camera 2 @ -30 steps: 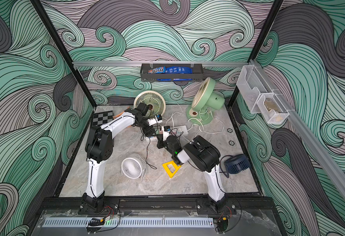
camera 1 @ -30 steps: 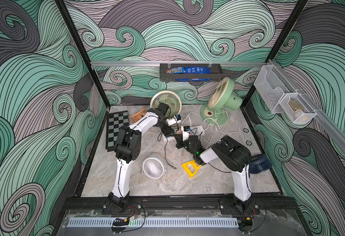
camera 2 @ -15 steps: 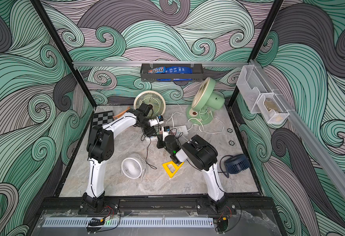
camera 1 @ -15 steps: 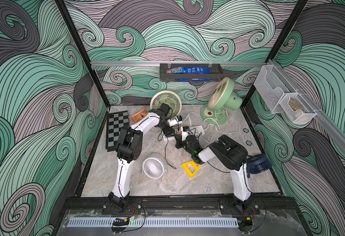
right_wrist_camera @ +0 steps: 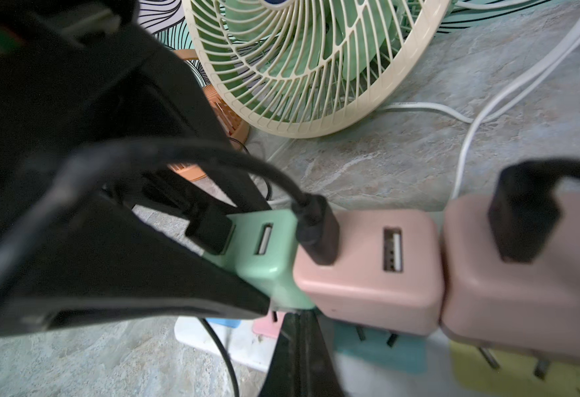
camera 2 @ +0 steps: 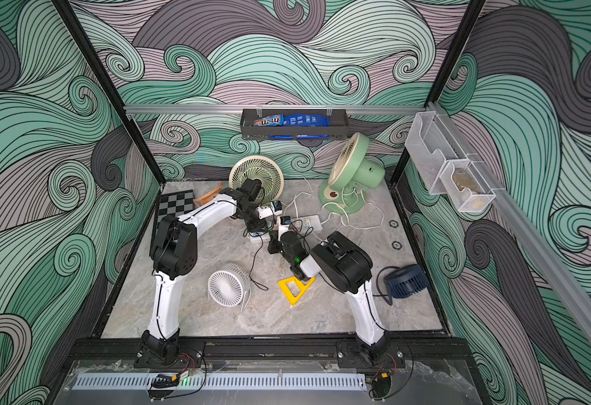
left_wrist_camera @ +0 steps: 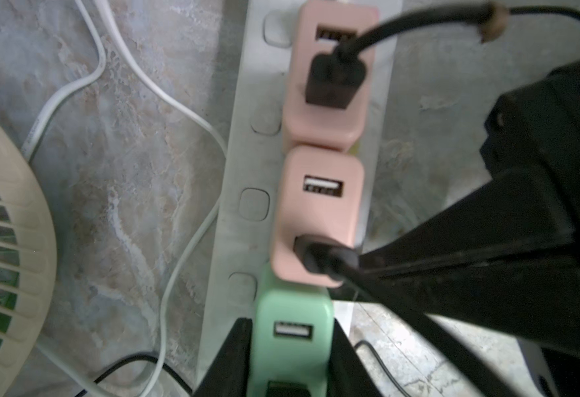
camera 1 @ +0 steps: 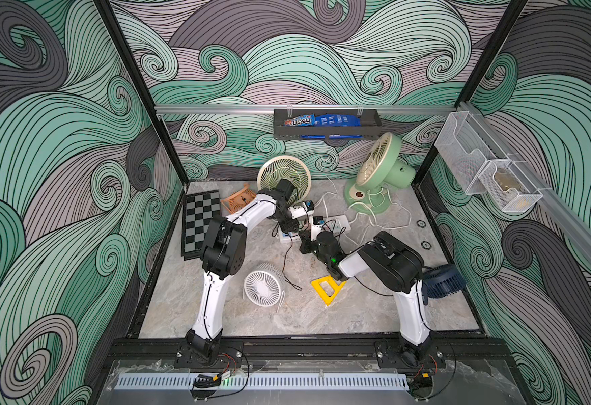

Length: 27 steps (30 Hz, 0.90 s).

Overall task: Unplug the desk fan from the power strip
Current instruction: Remove the plug from the socket.

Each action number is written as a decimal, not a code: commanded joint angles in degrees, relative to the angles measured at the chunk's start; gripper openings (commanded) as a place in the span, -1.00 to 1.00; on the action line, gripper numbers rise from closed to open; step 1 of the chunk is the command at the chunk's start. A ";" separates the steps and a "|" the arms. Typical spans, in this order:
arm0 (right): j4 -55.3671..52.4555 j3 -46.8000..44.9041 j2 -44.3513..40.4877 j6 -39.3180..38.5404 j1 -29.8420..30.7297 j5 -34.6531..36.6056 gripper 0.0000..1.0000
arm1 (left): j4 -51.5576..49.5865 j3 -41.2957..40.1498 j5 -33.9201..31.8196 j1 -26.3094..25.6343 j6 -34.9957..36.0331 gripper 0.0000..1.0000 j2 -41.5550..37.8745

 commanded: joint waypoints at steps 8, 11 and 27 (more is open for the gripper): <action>-4.02 1.17 1.18 1.16 0.28 1.62 -1.00 | 0.90 -1.25 -4.50 -1.74 0.86 -1.00 -0.52; -4.92 1.58 1.19 1.46 0.34 1.84 -1.00 | 5.12 -4.78 -7.87 -2.41 1.84 -1.00 -2.40; -10.05 3.68 1.65 3.86 0.27 1.83 -1.00 | -3.32 -1.19 1.07 -2.36 1.34 -1.00 -1.79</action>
